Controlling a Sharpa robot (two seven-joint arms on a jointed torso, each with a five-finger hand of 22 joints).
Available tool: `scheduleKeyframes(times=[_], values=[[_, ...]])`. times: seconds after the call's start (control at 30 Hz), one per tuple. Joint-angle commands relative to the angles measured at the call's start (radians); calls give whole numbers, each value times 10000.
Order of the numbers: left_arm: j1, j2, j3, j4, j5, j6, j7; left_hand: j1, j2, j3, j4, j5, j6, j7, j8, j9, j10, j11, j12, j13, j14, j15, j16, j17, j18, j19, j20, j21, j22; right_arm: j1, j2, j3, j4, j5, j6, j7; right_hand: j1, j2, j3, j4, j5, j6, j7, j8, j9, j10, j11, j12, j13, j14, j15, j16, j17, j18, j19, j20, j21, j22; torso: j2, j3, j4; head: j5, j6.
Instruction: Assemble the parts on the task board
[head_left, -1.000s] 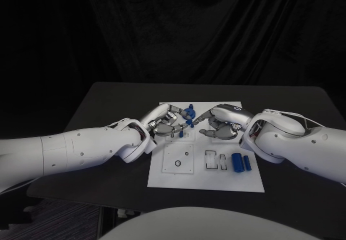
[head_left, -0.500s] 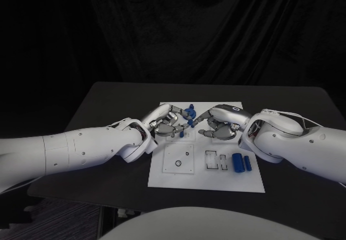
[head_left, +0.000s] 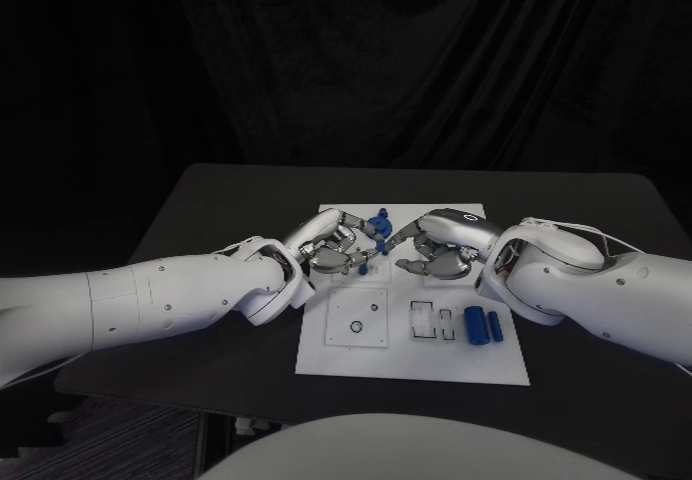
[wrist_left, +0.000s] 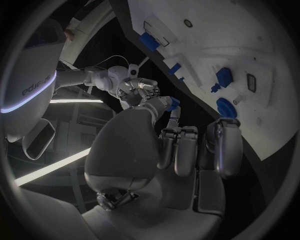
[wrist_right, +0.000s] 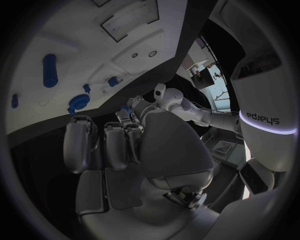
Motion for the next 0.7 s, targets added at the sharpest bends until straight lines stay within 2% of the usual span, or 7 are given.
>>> scheduleKeyframes(times=[0.03, 0.7], values=[[-26, 34, 4, 30, -268, 171, -11, 29, 116, -64, -17, -25, -63, 6, -35, 44, 1077, 13, 26, 2618, 1056, 10, 25, 2634, 57, 195, -16, 25, 2062, -21, 25, 12, -9, 0, 60, -75, -48, -89, 67, -9, -63, -71, -20, -43, -14, -81, -11, -11, 812, 573, 0, 31, 408, 29, 221, 4, 55, 1984, 1, 0, 1, 17, -2], [-40, 50, 4, -10, -355, 199, -46, 74, 134, -67, -39, -33, -56, 3, -33, 46, 1077, 12, 26, 2618, 1056, 15, 25, 2634, 56, 197, -12, 34, 2065, -21, 45, 12, -2, 0, 223, -174, -72, -91, 78, -6, -88, -125, -13, -40, -39, -116, -4, -46, 766, 565, 3, 10, 376, 39, 204, 5, 12, 1970, 2, 0, 1, 31, -2]])
